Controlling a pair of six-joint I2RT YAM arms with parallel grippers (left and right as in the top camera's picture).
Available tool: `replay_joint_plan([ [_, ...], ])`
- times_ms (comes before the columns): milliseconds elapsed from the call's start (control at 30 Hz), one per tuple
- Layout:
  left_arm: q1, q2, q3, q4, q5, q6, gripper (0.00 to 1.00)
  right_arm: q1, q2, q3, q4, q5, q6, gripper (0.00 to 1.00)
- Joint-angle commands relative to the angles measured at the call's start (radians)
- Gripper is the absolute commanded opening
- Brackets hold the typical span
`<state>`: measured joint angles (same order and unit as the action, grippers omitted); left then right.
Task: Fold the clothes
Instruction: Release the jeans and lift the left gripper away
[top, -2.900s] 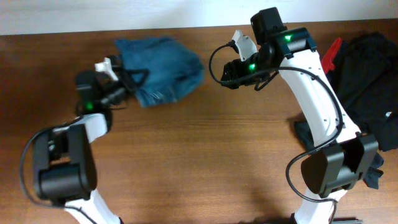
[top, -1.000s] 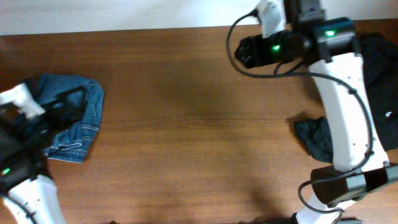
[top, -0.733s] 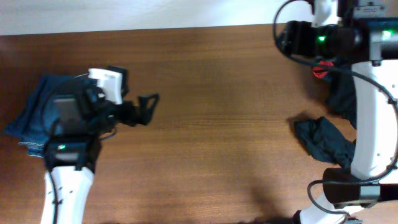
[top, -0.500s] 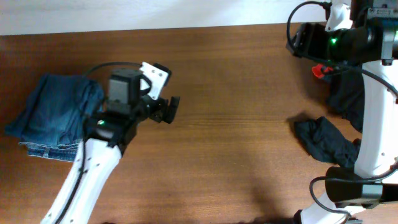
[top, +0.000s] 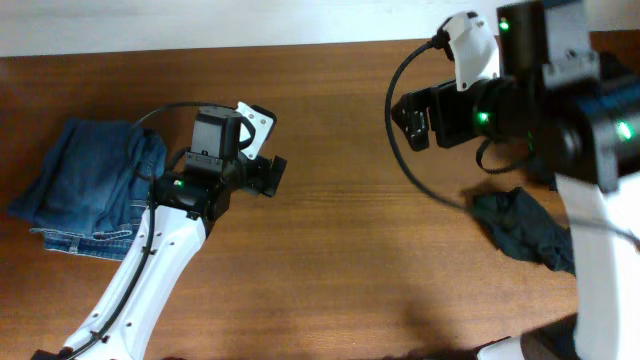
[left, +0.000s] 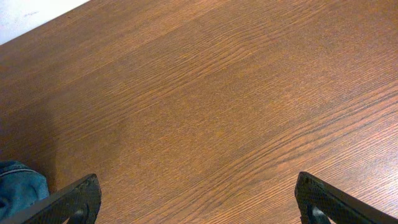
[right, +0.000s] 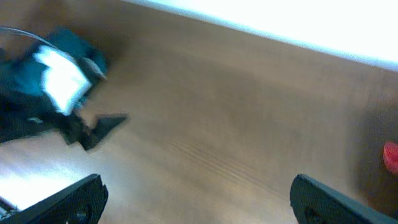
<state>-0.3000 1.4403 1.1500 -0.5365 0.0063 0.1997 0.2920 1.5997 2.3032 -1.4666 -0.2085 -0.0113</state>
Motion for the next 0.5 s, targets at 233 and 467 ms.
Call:
replay_joint_plan([
  [233,-0.001,0.005,0.016,-0.003,-0.010,0.019,0.99,0.029,-0.208,0.015,-0.129,0.098,-0.064,0.99],
  [467,-0.001,0.005,0.016,-0.003,-0.011,0.019,0.99,0.029,-0.347,0.015,-0.144,0.352,-0.116,0.99],
])
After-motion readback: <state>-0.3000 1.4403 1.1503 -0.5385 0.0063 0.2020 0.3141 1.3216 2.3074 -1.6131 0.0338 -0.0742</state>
